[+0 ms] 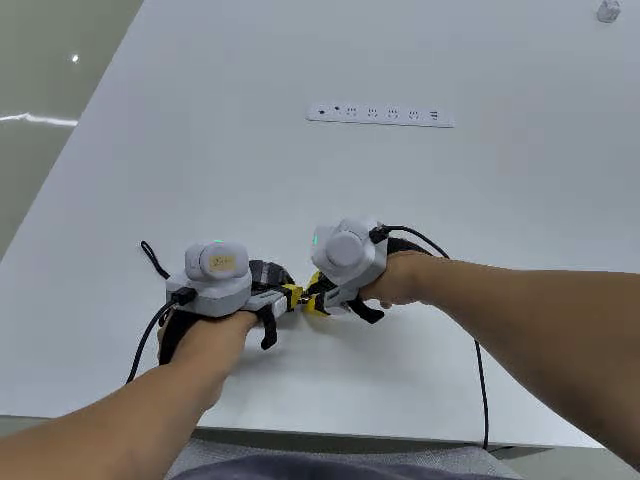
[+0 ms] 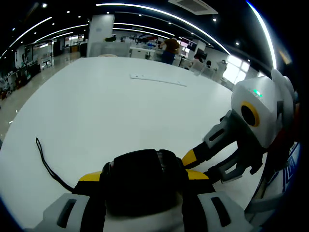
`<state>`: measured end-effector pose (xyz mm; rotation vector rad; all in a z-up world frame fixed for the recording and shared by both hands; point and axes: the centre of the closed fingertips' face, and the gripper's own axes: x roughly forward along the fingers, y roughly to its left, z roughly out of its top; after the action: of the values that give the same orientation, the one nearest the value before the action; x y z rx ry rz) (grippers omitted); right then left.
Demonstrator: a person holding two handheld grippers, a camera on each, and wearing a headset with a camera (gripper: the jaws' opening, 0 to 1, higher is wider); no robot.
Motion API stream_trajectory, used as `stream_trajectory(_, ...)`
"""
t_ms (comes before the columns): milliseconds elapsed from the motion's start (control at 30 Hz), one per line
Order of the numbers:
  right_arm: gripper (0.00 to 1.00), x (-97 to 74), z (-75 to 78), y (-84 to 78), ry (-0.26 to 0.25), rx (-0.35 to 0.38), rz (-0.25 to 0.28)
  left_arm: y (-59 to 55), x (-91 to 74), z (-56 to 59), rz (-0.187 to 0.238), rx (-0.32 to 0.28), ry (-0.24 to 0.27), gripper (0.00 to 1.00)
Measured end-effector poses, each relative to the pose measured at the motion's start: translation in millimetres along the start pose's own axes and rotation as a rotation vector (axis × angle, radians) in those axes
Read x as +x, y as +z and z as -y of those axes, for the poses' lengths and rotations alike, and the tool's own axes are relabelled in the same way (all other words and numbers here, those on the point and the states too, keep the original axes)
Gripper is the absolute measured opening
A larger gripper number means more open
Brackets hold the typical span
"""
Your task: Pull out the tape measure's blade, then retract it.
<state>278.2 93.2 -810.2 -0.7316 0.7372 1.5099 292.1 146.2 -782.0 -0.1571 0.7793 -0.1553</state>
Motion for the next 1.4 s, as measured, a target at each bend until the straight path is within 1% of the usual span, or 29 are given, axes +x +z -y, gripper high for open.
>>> stream_trajectory(333, 0.14, 2.2, -0.6, 2.7, 0.002, -0.012, -0.004, -0.1, 0.6, -0.5, -0.003, -0.008, -0.005, 0.61)
stream_trajectory(800, 0.14, 5.0, -0.5, 6.4, 0.001, -0.006, 0.006, -0.4, 0.0, -0.6, -0.003, -0.014, -0.017, 0.61)
stream_trajectory(1133, 0.15, 4.1, -0.9, 6.6, -0.003, 0.001, 0.009, -0.7, 2.6, -1.0, -0.002, -0.014, -0.019, 0.61)
stream_trajectory(1300, 0.16, 3.6, -1.6, 6.2, -0.023, -0.001, 0.001, -0.7, 3.0, -1.3, -0.007, -0.018, -0.019, 0.61)
stream_trajectory(1333, 0.17, 3.1, -3.7, 5.0, -0.022, -0.002, -0.003, -1.1, 3.1, -1.5, -0.012, -0.027, -0.025, 0.62)
stream_trajectory(1400, 0.24, 1.2, -8.4, 3.6, -0.011, -0.009, -0.005, -0.9, 2.6, -1.7, -0.021, -0.034, -0.032, 0.62)
